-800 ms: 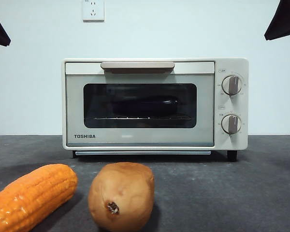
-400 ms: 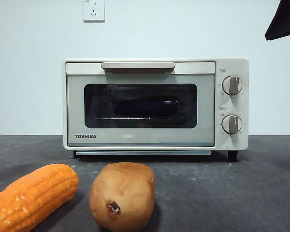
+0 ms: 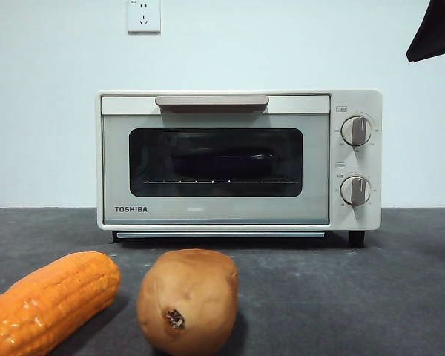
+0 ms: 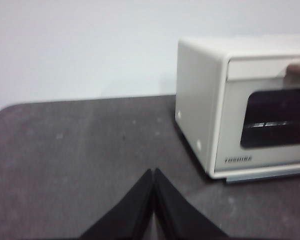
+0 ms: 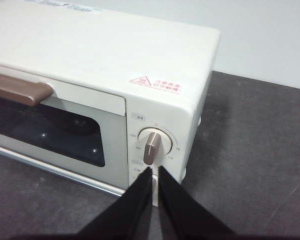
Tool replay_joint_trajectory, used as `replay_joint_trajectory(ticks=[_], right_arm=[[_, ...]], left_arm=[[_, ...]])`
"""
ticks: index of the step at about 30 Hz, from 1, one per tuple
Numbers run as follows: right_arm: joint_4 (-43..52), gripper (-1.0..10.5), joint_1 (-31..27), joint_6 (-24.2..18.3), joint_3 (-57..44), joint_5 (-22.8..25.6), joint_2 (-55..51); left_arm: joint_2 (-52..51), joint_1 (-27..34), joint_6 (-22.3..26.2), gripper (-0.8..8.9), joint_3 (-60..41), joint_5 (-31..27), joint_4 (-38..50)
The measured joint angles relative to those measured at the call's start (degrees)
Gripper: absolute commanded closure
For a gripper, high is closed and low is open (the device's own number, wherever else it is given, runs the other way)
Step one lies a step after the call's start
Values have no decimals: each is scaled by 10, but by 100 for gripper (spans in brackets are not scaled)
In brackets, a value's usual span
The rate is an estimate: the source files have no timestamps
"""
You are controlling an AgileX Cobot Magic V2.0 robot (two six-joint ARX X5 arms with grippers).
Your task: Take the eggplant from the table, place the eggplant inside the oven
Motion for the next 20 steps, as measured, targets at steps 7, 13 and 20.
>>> replay_joint_trajectory(ticks=[7, 13, 20], right_arm=[[-1, 942, 0, 0, 0, 0, 0], [-1, 942, 0, 0, 0, 0, 0], [-1, 942, 0, 0, 0, 0, 0]], left_arm=[[-1, 0, -3, 810, -24, 1, -14], [0, 0, -3, 810, -24, 1, -41], [0, 20, -3, 810, -24, 1, -40]])
